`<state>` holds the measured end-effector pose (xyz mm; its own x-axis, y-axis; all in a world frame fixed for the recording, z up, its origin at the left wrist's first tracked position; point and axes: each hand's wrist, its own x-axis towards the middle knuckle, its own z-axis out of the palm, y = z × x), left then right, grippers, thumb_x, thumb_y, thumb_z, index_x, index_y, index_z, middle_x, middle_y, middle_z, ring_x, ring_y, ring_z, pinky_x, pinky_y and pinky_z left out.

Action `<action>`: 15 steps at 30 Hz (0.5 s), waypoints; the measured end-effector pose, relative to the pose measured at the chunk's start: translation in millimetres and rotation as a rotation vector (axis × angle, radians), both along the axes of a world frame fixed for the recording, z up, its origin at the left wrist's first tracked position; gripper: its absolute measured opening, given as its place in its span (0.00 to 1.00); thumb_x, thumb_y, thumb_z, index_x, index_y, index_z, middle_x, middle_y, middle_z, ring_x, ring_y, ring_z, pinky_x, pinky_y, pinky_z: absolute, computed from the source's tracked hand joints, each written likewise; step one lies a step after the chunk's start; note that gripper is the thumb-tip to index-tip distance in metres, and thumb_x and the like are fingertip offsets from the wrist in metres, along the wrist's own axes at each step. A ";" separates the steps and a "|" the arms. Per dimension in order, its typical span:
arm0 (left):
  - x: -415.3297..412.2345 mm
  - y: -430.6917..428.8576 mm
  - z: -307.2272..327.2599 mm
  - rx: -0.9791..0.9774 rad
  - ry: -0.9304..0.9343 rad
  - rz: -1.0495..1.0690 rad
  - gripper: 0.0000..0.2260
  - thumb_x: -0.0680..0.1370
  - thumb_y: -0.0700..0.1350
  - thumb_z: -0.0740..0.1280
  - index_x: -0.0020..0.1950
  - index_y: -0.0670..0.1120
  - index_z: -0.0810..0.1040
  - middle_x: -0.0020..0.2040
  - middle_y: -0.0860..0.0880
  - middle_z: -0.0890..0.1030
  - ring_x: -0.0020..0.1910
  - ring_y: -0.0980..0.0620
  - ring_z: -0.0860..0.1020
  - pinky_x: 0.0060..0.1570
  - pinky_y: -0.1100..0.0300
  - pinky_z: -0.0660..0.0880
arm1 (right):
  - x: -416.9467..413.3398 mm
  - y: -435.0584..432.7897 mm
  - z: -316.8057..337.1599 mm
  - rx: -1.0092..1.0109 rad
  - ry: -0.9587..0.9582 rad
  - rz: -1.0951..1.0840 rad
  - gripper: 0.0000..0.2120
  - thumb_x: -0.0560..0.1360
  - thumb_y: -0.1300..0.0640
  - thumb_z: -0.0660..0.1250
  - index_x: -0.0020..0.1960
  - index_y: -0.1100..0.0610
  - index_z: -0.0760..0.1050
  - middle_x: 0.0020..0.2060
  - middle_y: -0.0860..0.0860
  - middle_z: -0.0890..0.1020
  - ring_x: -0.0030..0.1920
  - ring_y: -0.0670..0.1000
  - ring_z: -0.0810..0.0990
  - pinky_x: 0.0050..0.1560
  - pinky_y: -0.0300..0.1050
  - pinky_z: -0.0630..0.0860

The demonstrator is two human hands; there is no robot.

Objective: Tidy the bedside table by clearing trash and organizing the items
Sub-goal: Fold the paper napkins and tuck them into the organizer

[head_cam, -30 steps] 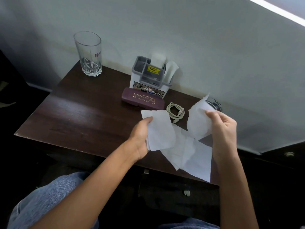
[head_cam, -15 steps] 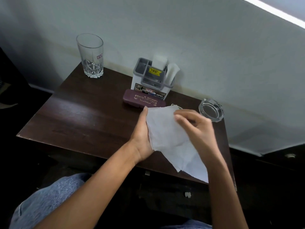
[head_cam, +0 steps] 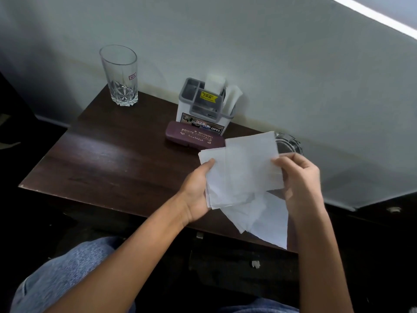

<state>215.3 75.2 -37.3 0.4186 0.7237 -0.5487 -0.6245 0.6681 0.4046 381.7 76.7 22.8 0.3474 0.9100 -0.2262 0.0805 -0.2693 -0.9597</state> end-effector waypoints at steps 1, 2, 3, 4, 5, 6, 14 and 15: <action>0.3 0.1 -0.3 0.001 0.007 0.002 0.18 0.81 0.52 0.56 0.61 0.43 0.77 0.57 0.43 0.81 0.51 0.45 0.80 0.53 0.49 0.75 | 1.2 -0.8 5.0 0.036 0.074 0.011 0.11 0.69 0.65 0.66 0.31 0.53 0.76 0.33 0.55 0.74 0.37 0.55 0.72 0.44 0.58 0.73; 0.8 0.3 -1.1 0.002 0.010 0.002 0.18 0.81 0.53 0.55 0.60 0.44 0.77 0.56 0.44 0.81 0.51 0.45 0.80 0.53 0.50 0.75 | 2.3 -1.4 8.1 0.085 0.131 0.034 0.09 0.70 0.66 0.65 0.33 0.56 0.75 0.31 0.54 0.74 0.35 0.54 0.73 0.43 0.54 0.74; 1.4 0.2 -1.4 0.002 0.008 0.001 0.19 0.81 0.54 0.55 0.58 0.44 0.78 0.55 0.44 0.82 0.50 0.46 0.80 0.53 0.51 0.75 | 2.2 -2.7 10.5 0.143 0.122 0.070 0.08 0.72 0.67 0.64 0.36 0.57 0.74 0.29 0.51 0.75 0.33 0.51 0.75 0.42 0.47 0.75; 2.2 0.3 -2.0 0.002 -0.001 0.001 0.20 0.81 0.56 0.54 0.58 0.44 0.79 0.54 0.44 0.83 0.50 0.46 0.81 0.53 0.51 0.75 | 0.2 -4.2 11.6 0.188 0.061 0.115 0.07 0.74 0.68 0.62 0.40 0.59 0.73 0.28 0.48 0.77 0.31 0.46 0.78 0.38 0.39 0.77; 2.8 0.3 -2.1 0.001 -0.014 0.003 0.21 0.80 0.57 0.54 0.57 0.45 0.79 0.52 0.45 0.83 0.50 0.47 0.81 0.53 0.51 0.75 | -3.7 -4.9 12.0 0.213 0.021 0.154 0.07 0.75 0.68 0.60 0.43 0.60 0.73 0.29 0.45 0.79 0.31 0.41 0.79 0.35 0.35 0.77; 3.0 0.5 -1.7 -0.001 -0.030 0.009 0.22 0.80 0.58 0.54 0.56 0.45 0.80 0.51 0.45 0.84 0.50 0.47 0.81 0.53 0.51 0.75 | -6.4 -4.9 11.0 0.222 0.033 0.187 0.06 0.76 0.68 0.60 0.45 0.60 0.73 0.31 0.44 0.80 0.32 0.40 0.80 0.34 0.34 0.77; 2.5 -1.5 5.6 0.044 -0.042 -0.009 0.26 0.78 0.64 0.50 0.51 0.49 0.81 0.44 0.48 0.85 0.40 0.50 0.84 0.49 0.54 0.75 | -24.1 -3.3 -1.3 0.185 0.137 0.305 0.05 0.69 0.61 0.64 0.36 0.53 0.73 0.35 0.46 0.78 0.40 0.47 0.77 0.43 0.42 0.73; 2.2 -1.8 6.8 0.050 -0.048 -0.011 0.27 0.77 0.64 0.51 0.52 0.48 0.81 0.46 0.47 0.85 0.41 0.49 0.84 0.50 0.54 0.75 | -26.2 -2.7 -3.5 0.175 0.052 0.284 0.08 0.72 0.64 0.62 0.37 0.54 0.73 0.31 0.42 0.78 0.36 0.43 0.77 0.40 0.38 0.74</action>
<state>217.5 73.4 -30.6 0.4518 0.7449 -0.4910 -0.6363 0.6548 0.4080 355.6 74.0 19.3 0.0662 0.9955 -0.0684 0.0781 -0.0735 -0.9942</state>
